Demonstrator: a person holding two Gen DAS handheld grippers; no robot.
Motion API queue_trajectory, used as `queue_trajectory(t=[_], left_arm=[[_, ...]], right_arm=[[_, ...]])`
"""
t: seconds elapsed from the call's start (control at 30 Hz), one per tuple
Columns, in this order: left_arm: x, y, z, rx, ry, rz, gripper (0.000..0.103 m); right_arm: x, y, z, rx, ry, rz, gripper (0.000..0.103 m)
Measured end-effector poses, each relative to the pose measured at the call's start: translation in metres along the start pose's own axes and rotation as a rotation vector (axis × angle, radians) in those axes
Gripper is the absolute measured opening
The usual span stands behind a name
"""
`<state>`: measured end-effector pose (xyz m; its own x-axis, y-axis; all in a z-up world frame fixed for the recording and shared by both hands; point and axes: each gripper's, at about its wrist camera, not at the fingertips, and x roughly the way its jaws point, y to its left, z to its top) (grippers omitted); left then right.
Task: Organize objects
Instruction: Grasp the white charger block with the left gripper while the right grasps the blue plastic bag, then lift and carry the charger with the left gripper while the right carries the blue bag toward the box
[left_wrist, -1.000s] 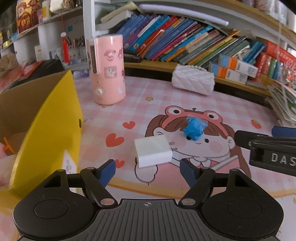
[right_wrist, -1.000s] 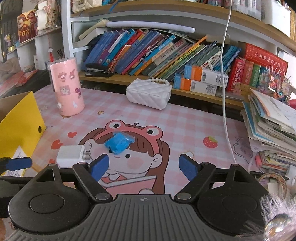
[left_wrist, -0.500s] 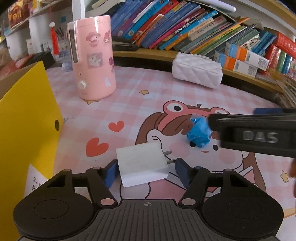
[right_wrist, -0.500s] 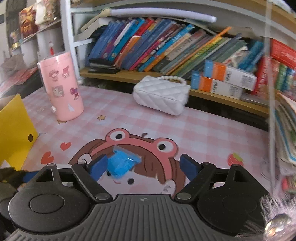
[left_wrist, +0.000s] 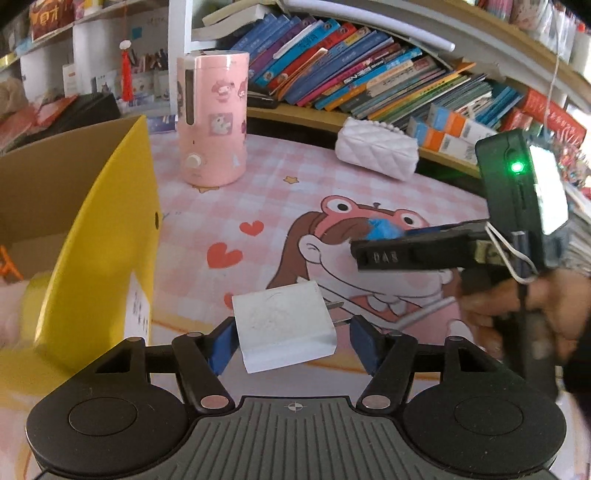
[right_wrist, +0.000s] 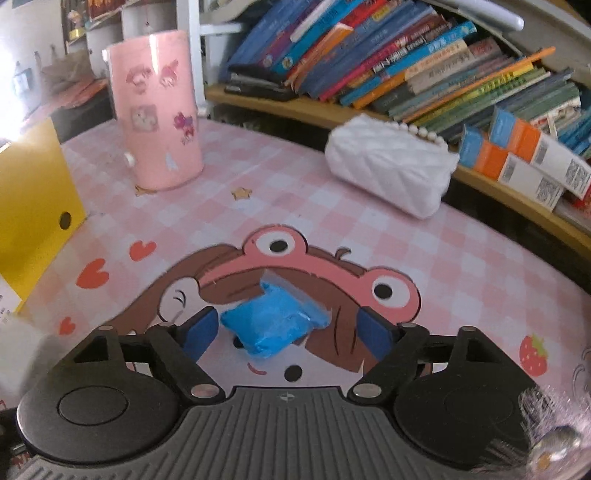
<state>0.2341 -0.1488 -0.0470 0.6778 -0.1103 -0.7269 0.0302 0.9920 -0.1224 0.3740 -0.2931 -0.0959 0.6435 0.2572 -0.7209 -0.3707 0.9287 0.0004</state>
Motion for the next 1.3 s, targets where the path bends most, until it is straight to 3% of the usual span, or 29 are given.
queue_trajectory(t=[0.2,0.27,0.5,0.87,1.3], left_arm=[[-0.019,0.000,-0.009,-0.007,-0.007,-0.032,0.065],[-0.023,0.002,-0.011,-0.006,-0.012,-0.039,0.065],[-0.044,0.011,-0.024,-0.001,-0.024,-0.078,0.065],[-0.084,0.045,-0.049,-0.016,-0.047,-0.133,0.065],[-0.137,0.113,-0.085,-0.051,-0.076,-0.095,0.065]], right_arm=[[-0.008,-0.001,-0.003,0.042,-0.029,-0.002,0.043],[-0.013,0.000,-0.003,0.049,-0.033,-0.007,0.027],[-0.043,0.008,-0.012,0.094,-0.039,-0.059,0.026],[-0.129,0.046,-0.050,0.159,-0.068,-0.090,0.026],[-0.202,0.127,-0.105,0.228,-0.018,-0.095,0.025]])
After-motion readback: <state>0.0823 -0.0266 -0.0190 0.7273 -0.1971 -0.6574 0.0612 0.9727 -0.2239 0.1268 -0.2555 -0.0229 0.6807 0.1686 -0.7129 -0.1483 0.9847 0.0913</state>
